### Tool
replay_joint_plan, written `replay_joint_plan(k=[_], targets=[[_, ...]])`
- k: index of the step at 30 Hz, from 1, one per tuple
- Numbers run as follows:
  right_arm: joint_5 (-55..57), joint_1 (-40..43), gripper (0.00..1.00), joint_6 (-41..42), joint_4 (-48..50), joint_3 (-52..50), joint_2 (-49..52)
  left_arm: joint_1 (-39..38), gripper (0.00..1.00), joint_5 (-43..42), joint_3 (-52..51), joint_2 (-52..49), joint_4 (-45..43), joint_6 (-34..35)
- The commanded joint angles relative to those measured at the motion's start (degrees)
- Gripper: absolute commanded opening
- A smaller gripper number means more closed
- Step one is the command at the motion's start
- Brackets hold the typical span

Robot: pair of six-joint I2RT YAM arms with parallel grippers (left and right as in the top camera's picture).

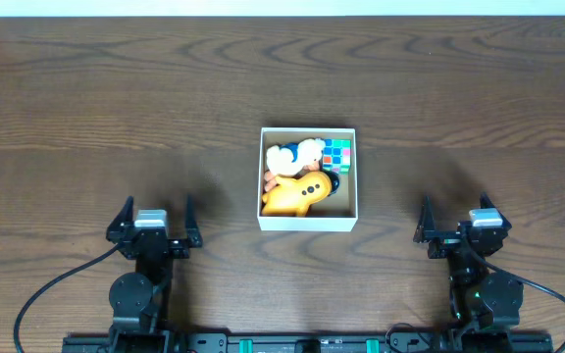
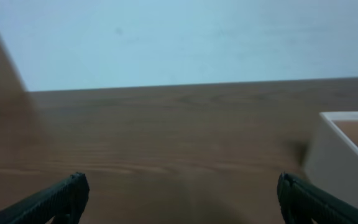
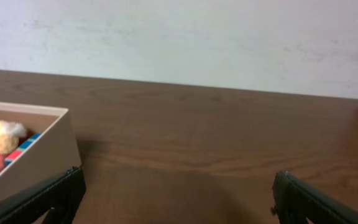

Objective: Pack container

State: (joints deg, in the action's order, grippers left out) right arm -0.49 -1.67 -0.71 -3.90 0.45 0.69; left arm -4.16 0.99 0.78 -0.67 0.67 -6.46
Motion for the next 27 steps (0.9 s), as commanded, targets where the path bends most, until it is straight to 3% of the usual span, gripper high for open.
replay_joint_plan(k=[1, 27], targets=[[-0.4, -0.6, 0.99, -0.9, -0.2, -0.1, -0.4, 0.3, 0.98, -5.1, -0.5, 0.4, 3.1, 1.0], [-0.4, -0.6, 0.99, -0.9, -0.2, -0.1, -0.4, 0.3, 0.98, -5.1, -0.5, -0.7, 3.1, 1.1]])
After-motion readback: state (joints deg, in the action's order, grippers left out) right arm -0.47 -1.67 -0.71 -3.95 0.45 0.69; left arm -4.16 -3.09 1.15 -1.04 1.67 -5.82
